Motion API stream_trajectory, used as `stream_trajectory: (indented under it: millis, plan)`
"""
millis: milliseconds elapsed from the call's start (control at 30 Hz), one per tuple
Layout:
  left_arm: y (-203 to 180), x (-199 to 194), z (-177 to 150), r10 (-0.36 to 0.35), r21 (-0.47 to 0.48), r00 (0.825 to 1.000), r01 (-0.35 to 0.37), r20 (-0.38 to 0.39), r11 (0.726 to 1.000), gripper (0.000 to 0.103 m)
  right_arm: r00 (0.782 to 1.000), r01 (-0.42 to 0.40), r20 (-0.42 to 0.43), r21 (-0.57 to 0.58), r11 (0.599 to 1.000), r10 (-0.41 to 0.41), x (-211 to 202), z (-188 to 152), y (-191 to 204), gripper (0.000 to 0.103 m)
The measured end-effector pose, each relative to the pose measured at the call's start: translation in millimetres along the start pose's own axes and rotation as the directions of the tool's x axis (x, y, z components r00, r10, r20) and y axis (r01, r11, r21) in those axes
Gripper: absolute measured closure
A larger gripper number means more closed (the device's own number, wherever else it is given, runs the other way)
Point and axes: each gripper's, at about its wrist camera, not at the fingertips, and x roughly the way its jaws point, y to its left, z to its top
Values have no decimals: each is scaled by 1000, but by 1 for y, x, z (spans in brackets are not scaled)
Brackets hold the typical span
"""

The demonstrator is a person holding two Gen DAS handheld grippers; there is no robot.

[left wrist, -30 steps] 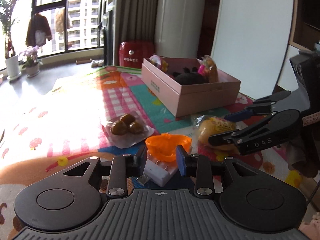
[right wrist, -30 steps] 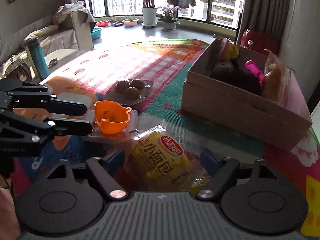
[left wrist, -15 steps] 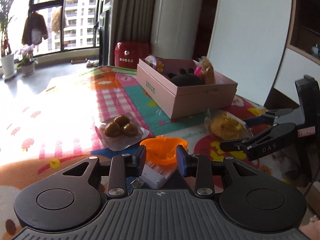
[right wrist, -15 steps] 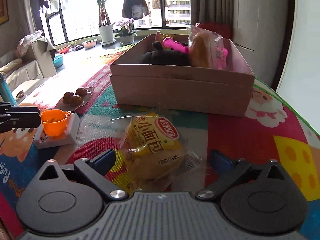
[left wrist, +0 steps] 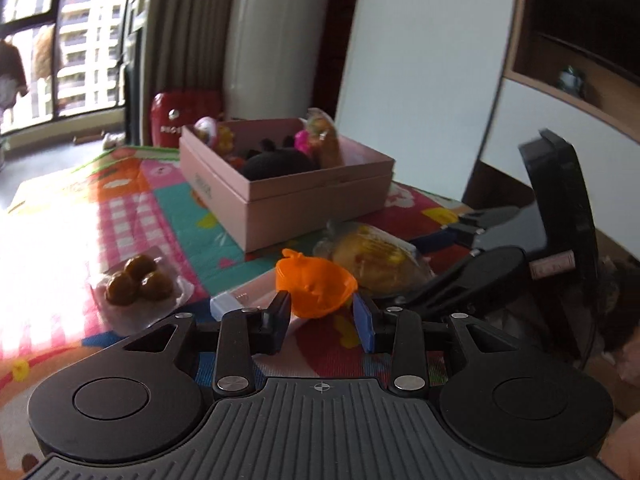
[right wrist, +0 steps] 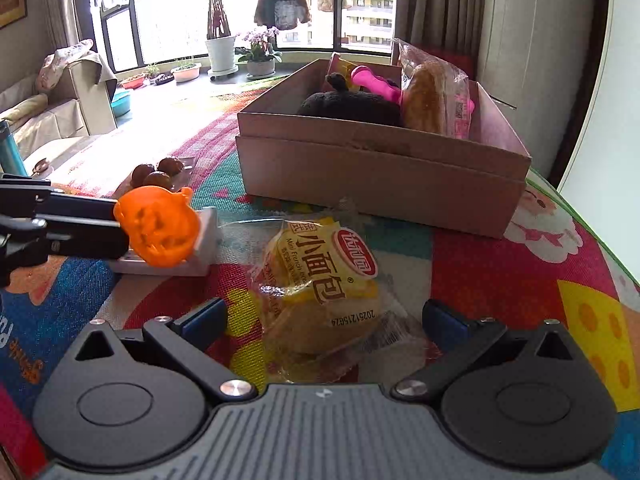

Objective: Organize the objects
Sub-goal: 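Grasp the orange toy cup with the left tool while the right tool grasps the bread bag, then carry the orange cup and bread bag over the pink box with both tools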

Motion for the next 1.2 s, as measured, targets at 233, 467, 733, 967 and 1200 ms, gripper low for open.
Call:
stream_trajectory:
  millis: [233, 467, 733, 967, 1200]
  plan:
    - [-18, -5, -16, 36, 243, 996, -16, -79, 970, 65, 1000, 0, 1, 1, 1000, 0, 0, 0, 0, 0]
    - [-11, -17, -18, -34, 195, 996, 50, -85, 979, 65, 1000, -1, 1, 1, 1000, 1, 0, 0, 0, 0]
    - [-7, -3, -2, 74, 32, 997, -74, -20, 997, 66, 1000, -5, -3, 1, 1000, 5, 1, 1, -1, 0]
    - [-6, 13, -2, 131, -100, 989, -137, -64, 985, 66, 996, -47, 78, 106, 993, 38, -42, -1, -30, 0]
    - [-21, 21, 4, 147, -129, 983, -161, -109, 978, 66, 996, 17, 86, 46, 999, -21, -56, -6, -34, 0]
